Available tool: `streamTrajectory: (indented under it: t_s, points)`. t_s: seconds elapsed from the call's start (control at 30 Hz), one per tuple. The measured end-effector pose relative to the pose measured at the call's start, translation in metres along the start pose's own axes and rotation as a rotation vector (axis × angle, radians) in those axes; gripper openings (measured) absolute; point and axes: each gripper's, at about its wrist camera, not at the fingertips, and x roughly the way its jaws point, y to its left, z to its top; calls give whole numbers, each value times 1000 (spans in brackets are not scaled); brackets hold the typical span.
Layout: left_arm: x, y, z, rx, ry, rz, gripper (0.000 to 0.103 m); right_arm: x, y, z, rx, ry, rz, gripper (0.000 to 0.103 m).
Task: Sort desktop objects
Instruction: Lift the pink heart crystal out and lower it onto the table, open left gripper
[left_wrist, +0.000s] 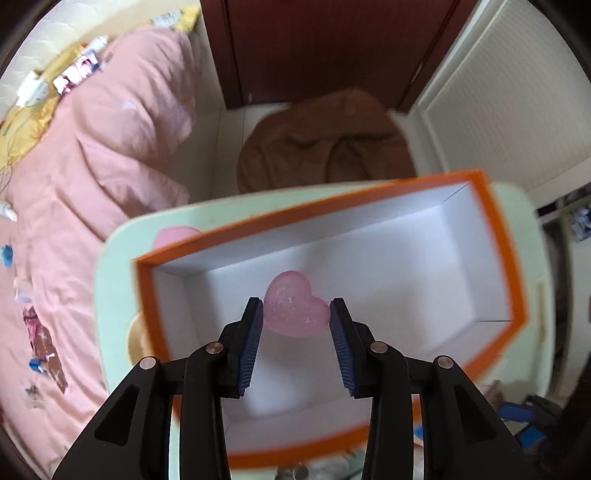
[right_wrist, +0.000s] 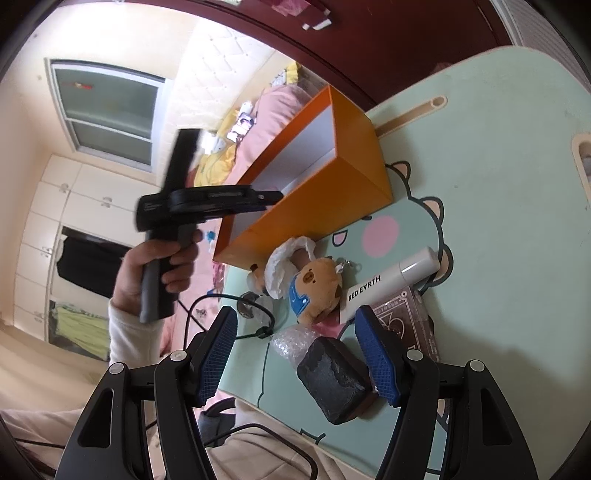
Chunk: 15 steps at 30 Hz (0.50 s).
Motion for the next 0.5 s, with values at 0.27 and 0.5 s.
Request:
streamTrajectory:
  t_s: [0.27,0.5]
  points:
    - [-107,2,-59,8,-225,-150,39,5,9,-1,-44,-27,-22,66]
    - [-111,-12,-128,75,-269,-139,39,10,17,-4,-81,-38,-64,66]
